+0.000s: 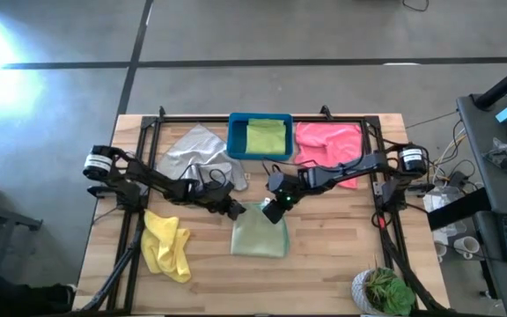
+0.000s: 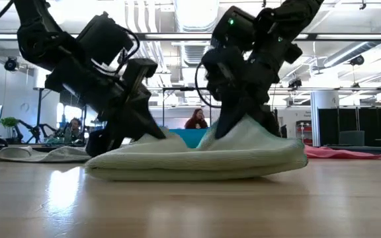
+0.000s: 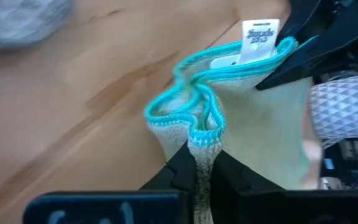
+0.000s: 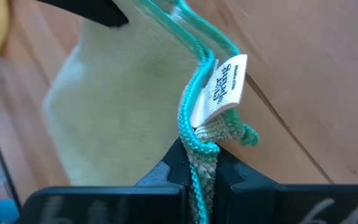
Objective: Fold microfiber towels
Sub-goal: Put the green microfiber cloth into the blue bin
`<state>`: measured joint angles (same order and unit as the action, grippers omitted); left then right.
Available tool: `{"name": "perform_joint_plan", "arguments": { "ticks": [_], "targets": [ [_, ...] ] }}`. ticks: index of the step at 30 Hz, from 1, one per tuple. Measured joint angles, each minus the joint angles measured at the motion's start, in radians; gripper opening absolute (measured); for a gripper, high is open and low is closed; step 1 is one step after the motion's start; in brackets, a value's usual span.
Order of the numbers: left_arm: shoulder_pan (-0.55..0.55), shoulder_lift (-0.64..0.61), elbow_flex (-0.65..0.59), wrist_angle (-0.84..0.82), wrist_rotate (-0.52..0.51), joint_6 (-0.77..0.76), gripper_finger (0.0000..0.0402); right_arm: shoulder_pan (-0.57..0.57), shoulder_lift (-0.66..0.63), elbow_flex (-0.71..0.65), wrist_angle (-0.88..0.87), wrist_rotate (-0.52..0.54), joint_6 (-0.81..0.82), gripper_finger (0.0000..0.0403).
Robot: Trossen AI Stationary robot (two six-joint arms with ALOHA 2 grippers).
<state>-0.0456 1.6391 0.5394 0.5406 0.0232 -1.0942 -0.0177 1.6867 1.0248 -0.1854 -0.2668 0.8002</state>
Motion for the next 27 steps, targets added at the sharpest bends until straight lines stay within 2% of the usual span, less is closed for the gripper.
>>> {"name": "perform_joint_plan", "arguments": {
  "ticks": [10, 16, 27],
  "targets": [
    [0.003, -0.098, 0.060, -0.007, 0.001, 0.062, 0.0008, 0.000, -0.121, 0.000, -0.036, 0.013, -0.013, 0.0013],
    [0.024, -0.124, 0.066, -0.008, -0.009, 0.108, 0.0008, -0.003, -0.208, -0.001, -0.070, 0.072, -0.034, 0.0013],
    [0.170, -0.183, 0.083, -0.016, -0.025, 0.228, 0.0008, -0.089, -0.334, 0.000, -0.127, 0.201, -0.043, 0.0013]
  ]
}}
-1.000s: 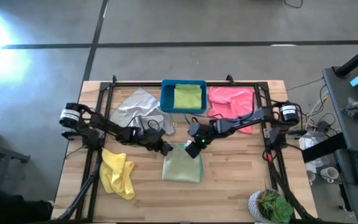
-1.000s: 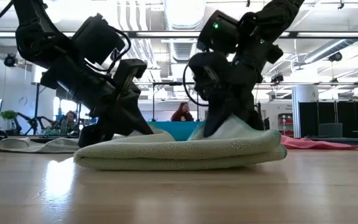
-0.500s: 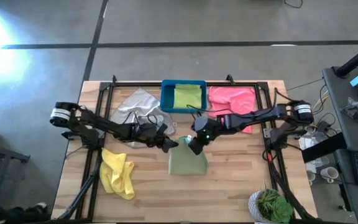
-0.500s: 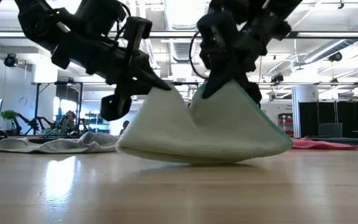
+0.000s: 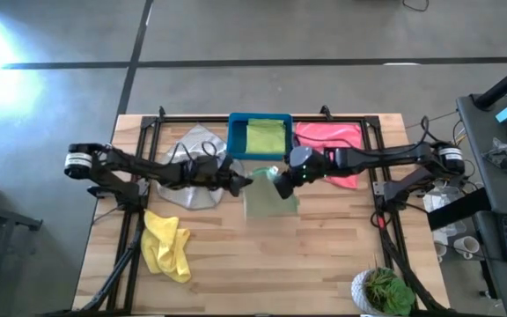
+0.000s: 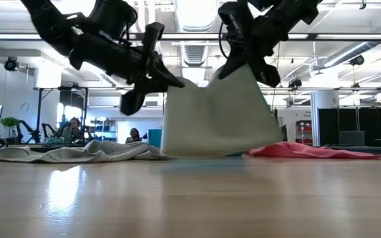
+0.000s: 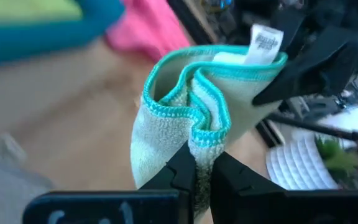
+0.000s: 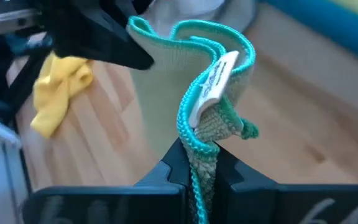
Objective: Fold microfiber towels
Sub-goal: Put the green microfiber cloth into the blue bin
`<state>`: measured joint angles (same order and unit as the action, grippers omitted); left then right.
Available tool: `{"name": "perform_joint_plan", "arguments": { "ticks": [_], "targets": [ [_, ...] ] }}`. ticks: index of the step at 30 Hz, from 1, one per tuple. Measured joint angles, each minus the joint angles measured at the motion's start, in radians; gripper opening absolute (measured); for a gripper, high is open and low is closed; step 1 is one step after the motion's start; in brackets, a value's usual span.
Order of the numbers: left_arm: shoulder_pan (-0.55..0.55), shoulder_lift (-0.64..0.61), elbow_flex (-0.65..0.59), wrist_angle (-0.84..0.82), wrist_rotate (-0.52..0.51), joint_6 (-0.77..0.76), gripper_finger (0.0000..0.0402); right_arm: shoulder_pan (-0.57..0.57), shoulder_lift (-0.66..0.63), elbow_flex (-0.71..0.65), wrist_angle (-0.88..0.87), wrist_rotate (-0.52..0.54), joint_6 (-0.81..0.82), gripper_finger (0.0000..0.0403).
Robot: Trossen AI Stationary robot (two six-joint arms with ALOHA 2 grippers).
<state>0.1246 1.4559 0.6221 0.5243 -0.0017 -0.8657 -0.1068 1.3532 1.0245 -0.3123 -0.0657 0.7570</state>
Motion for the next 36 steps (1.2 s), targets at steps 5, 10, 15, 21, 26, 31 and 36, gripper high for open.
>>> {"name": "perform_joint_plan", "arguments": {
  "ticks": [5, 10, 15, 21, 26, 31, 36],
  "targets": [
    [0.093, -0.013, 0.066, -0.037, 0.000, 0.138, 0.0008, -0.069, -0.012, 0.000, 0.005, 0.028, 0.002, 0.0013],
    [0.167, -0.022, 0.150, -0.201, 0.000, 0.264, 0.0008, -0.148, -0.010, 0.019, -0.004, 0.052, 0.004, 0.0013],
    [0.226, -0.021, 0.209, -0.281, -0.005, 0.378, 0.0008, -0.224, 0.012, 0.086, -0.002, 0.068, -0.050, 0.0013],
    [0.318, -0.020, 0.248, -0.282, -0.008, 0.413, 0.0008, -0.308, 0.089, 0.187, -0.075, 0.068, -0.088, 0.0013],
    [0.402, 0.001, 0.264, -0.279, -0.014, 0.434, 0.0008, -0.368, 0.186, 0.274, -0.119, 0.062, -0.113, 0.0013],
    [0.452, 0.067, 0.288, -0.281, -0.018, 0.428, 0.0008, -0.420, 0.322, 0.401, -0.171, 0.057, -0.209, 0.0013],
    [0.477, 0.141, 0.341, -0.282, -0.020, 0.427, 0.0008, -0.467, 0.449, 0.561, -0.280, 0.057, -0.323, 0.0013]
  ]
}}
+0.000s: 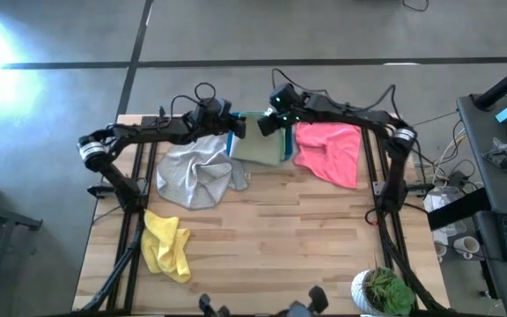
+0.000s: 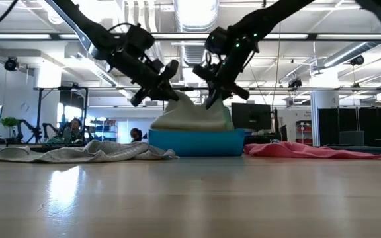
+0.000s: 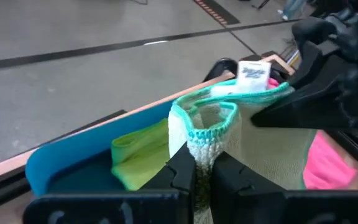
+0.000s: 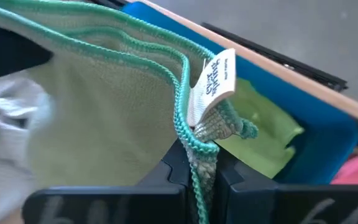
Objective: Fold microfiber towels
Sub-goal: Put the green microfiber cloth into the blue bin
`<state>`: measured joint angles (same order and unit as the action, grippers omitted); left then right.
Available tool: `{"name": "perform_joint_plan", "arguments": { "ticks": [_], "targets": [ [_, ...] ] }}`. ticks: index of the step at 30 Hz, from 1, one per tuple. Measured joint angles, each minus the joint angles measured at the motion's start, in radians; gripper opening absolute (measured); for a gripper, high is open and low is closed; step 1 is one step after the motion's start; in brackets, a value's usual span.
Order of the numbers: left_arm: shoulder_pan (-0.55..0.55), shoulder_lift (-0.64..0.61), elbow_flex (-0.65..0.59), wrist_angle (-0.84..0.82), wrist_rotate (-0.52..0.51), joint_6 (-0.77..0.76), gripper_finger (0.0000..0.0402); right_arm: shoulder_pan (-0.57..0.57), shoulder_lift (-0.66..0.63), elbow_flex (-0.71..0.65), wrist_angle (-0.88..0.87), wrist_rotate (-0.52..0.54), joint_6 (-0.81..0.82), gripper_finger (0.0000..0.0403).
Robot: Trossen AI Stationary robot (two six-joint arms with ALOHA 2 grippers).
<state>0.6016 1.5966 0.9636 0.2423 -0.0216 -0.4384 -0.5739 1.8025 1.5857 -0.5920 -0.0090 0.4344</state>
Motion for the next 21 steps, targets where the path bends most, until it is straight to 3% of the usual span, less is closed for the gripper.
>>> {"name": "perform_joint_plan", "arguments": {
  "ticks": [10, 21],
  "targets": [
    [0.048, 0.105, 0.073, -0.020, 0.002, 0.010, 0.0008, -0.068, 0.184, 0.158, -0.092, -0.051, -0.143, 0.0013],
    [0.075, 0.158, 0.083, -0.033, 0.002, 0.027, 0.0008, -0.123, 0.229, 0.205, -0.095, -0.090, -0.227, 0.0013]
  ]
}}
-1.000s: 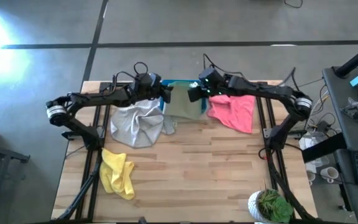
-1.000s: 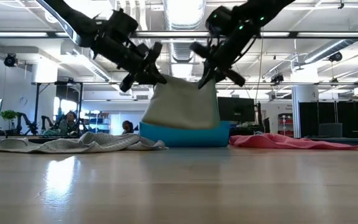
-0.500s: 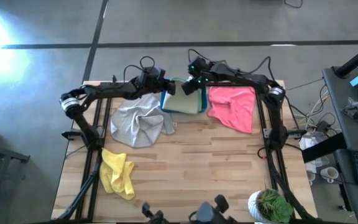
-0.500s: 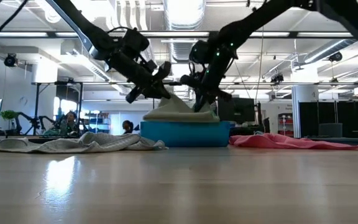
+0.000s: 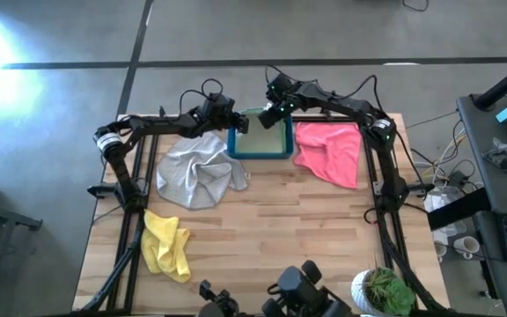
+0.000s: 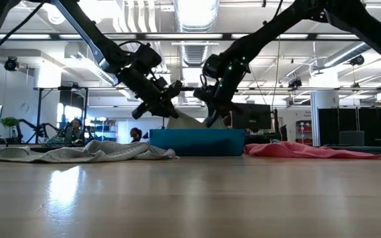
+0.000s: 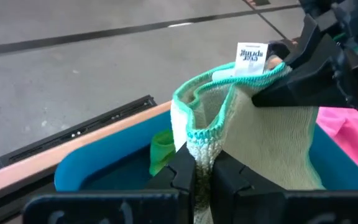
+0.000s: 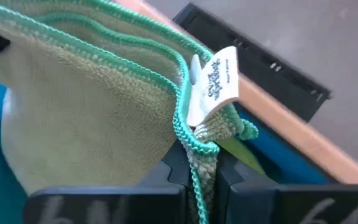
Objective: Fold microfiber towels
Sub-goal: Put the green microfiber cloth into the blue bin
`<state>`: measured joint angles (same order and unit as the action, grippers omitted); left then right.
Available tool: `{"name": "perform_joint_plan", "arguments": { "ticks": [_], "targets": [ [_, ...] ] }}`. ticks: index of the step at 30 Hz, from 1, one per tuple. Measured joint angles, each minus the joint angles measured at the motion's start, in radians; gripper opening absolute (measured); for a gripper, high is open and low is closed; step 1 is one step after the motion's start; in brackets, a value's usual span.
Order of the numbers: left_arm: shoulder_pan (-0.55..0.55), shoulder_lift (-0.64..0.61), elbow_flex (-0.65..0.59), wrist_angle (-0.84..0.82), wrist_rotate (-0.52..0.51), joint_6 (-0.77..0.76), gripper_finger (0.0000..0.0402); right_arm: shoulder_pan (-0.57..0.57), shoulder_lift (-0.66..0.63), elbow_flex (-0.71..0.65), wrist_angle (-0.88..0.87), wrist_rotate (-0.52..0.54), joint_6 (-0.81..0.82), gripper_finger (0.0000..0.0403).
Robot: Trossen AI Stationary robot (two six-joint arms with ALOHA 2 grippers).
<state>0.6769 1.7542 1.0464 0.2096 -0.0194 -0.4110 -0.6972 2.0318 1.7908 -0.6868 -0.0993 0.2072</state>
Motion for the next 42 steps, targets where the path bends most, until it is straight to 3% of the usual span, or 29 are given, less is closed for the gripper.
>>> {"name": "perform_joint_plan", "arguments": {
  "ticks": [14, 18, 22, 31, 37, 42],
  "targets": [
    [0.000, 0.000, -0.004, -0.010, -0.032, 0.061, 0.0008, -0.003, 0.013, -0.016, 0.009, -0.020, -0.076, 0.0014],
    [0.000, 0.000, -0.004, -0.010, -0.036, 0.062, 0.0013, -0.003, 0.013, -0.017, 0.005, -0.014, -0.084, 0.0036],
    [0.002, -0.001, -0.005, -0.011, -0.044, 0.113, 0.0040, -0.006, 0.013, -0.018, -0.003, -0.005, -0.101, 0.0060],
    [0.007, -0.023, 0.002, -0.012, -0.045, 0.111, 0.0123, -0.047, 0.009, 0.055, -0.050, -0.007, -0.166, 0.0065],
    [0.025, -0.082, 0.002, -0.009, -0.049, 0.112, 0.0134, -0.063, 0.005, 0.154, -0.144, -0.009, -0.245, 0.0065],
    [0.031, -0.106, 0.002, -0.008, -0.062, 0.113, 0.0134, -0.055, 0.007, 0.096, -0.155, -0.015, -0.235, 0.0065]
  ]
}}
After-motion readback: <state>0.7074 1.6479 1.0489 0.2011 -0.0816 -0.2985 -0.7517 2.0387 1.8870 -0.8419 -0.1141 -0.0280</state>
